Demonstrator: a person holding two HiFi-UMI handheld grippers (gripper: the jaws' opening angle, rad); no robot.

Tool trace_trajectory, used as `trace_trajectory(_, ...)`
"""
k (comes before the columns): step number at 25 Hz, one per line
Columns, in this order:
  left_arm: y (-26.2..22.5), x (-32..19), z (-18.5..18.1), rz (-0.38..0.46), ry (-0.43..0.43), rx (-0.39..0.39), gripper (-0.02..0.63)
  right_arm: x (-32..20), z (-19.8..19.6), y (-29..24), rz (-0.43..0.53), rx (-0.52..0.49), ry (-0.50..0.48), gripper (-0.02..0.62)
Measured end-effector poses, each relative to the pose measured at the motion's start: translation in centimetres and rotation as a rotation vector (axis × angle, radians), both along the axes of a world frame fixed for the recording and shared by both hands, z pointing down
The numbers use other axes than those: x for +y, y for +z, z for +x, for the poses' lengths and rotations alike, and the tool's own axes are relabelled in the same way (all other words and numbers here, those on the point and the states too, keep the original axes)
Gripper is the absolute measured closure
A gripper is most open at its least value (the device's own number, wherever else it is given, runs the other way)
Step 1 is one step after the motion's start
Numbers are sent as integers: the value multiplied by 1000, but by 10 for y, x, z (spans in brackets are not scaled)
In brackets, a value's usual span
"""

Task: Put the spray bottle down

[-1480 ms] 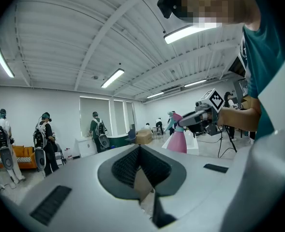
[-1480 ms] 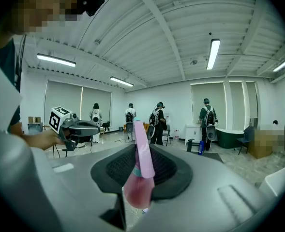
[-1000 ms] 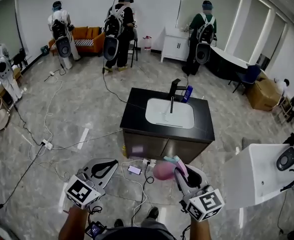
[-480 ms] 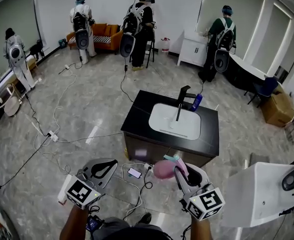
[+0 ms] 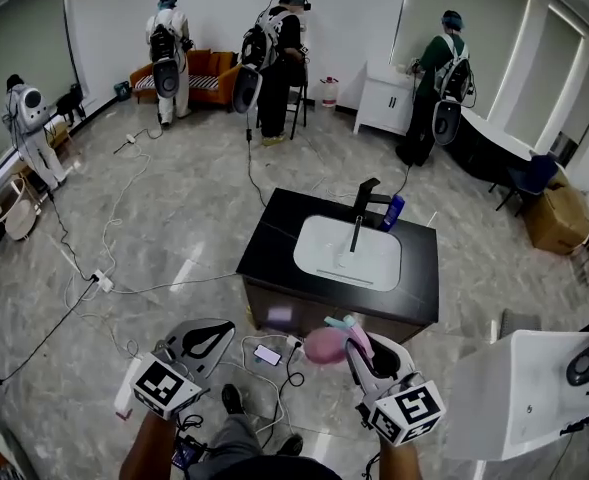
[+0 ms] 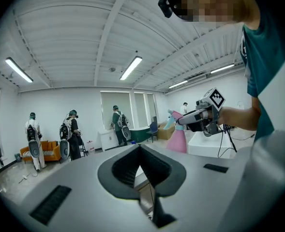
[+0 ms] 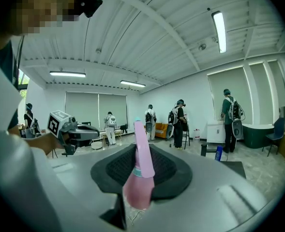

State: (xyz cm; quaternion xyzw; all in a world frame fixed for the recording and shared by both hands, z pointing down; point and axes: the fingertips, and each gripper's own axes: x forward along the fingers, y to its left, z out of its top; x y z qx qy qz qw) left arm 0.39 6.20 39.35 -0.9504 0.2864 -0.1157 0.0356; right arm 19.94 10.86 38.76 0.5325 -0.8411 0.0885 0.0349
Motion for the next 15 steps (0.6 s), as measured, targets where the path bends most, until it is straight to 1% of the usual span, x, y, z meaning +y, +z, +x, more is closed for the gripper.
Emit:
trace_trajectory(4,-4,-45,7,-1,50,18,604,-31,-3,2,-10,15,35,502)
trace_trajectory(9,-3,-116,7,4,121,24,604,-86,-11,6,-23,12,104,502)
trace_trajectory(15,-8,-193,-11,1,181,19,604,-151,-34,6,-31,-1,167,502)
